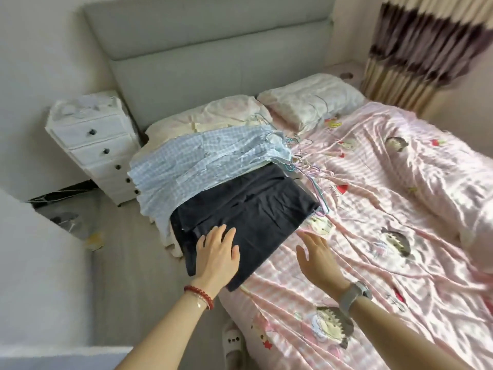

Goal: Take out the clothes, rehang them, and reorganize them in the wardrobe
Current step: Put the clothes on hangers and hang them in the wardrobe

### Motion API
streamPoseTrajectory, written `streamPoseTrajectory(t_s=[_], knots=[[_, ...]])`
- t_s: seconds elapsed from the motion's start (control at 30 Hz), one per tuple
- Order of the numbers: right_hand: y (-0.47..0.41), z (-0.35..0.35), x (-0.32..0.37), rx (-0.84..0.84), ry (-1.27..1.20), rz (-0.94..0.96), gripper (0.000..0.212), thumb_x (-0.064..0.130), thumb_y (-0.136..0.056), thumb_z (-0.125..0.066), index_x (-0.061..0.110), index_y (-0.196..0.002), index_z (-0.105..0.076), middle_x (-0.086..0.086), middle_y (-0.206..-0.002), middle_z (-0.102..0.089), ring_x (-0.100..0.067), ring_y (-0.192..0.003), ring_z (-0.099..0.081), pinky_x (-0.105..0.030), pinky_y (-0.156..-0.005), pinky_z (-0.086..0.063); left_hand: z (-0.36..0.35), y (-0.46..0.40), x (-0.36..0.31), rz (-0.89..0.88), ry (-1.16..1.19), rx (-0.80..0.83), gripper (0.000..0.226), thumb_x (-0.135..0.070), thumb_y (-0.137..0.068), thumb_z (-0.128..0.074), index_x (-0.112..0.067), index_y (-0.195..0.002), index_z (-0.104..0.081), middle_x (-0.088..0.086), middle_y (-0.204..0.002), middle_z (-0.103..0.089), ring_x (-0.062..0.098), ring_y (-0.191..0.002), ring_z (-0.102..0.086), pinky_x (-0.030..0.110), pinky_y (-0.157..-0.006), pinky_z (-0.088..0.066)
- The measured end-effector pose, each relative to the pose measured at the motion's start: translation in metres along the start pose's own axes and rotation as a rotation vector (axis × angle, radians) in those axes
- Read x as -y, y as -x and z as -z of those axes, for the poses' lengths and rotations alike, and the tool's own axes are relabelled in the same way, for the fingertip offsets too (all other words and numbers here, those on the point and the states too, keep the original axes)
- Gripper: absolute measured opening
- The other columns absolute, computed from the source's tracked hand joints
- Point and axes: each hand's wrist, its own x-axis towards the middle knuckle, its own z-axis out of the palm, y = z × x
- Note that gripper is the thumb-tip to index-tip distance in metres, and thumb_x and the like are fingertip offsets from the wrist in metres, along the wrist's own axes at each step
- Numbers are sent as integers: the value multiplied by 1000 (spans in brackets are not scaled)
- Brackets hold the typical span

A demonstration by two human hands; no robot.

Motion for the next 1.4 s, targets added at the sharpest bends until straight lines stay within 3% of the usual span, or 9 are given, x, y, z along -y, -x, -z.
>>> streamPoseTrajectory(t_s=[0.3, 0.57, 0.67, 0.8, 0.93, 1.03, 1.13, 1.23, 1.4], knots=[[-140, -10, -88, -27, -137, -441, 36, 11, -94, -40, 2, -128, -46, -18, -132, -49, -32, -122, -43, -34, -100, -31, -74, -185, -36, -173, -6, 230, 50, -35, -97, -35, -22, -144, -23, 5, -153, -19, 21, -141, -16, 42, -113, -21], [-270, -48, -143, 19, -214, -738, 23, 11, -92, -37, 0, -108, -48, -26, -119, -51, -42, -106, -50, -43, -91, -39, -156, -295, -34, -162, -56, 291, 72, -50, -92, -39, -20, -148, -4, 8, -156, 4, 27, -143, 5, 55, -111, -9], [-294, -59, -155, 3, -249, -828, 33, 20, -92, -39, 4, -119, -45, -18, -124, -50, -38, -101, -53, -47, -90, -42, -171, -323, -30, -165, -47, 267, 80, -57, -88, -42, -19, -148, -5, 9, -156, 2, 29, -143, 6, 58, -110, -4], [-311, -67, -168, -61, -203, -855, 37, 35, -90, -39, 6, -111, -53, -13, -124, -53, -35, -100, -53, -40, -84, -44, -181, -351, -31, -193, -40, 231, 83, -66, -84, -38, -18, -147, -11, 7, -156, -4, 29, -143, 4, 61, -109, 0], [-310, -74, -167, -259, -311, -836, 33, 40, -94, -37, 14, -105, -54, -7, -113, -61, -33, -93, -58, -38, -78, -45, -186, -373, -44, -245, -40, 168, 85, -68, -82, -38, -14, -146, -19, 5, -149, -31, 28, -140, -13, 58, -108, -9], [-289, -81, -159, -382, -446, -868, 21, 27, -95, -41, 12, -89, -54, -6, -84, -58, -30, -83, -54, -34, -71, -38, -190, -377, -54, -247, -66, 131, 78, -64, -83, -45, -12, -140, -33, 4, -129, -52, 27, -125, -35, 49, -100, -24], [-266, -87, -148, -425, -525, -939, 19, 22, -94, -43, 13, -80, -52, 2, -67, -51, -22, -71, -48, -31, -66, -31, -194, -373, -63, -292, -112, 83, 53, -54, -85, -53, -12, -117, -57, 5, -111, -62, 27, -109, -48, 43, -90, -34], [-257, -90, -147, -445, -569, -972, 19, 22, -94, -44, 15, -78, -52, 7, -65, -49, -19, -67, -45, -31, -67, -32, -196, -376, -69, -297, -64, 80, 31, -41, -89, -55, -14, -102, -64, 3, -98, -65, 24, -102, -49, 38, -86, -32], [-233, -82, -157, -420, -562, -979, 21, 25, -94, -42, 14, -81, -53, 0, -69, -52, -25, -71, -48, -35, -65, -37, -185, -365, -71, -305, 108, 65, 21, -23, -93, -52, -7, -92, -65, 6, -86, -65, 25, -89, -53, 36, -78, -33]])
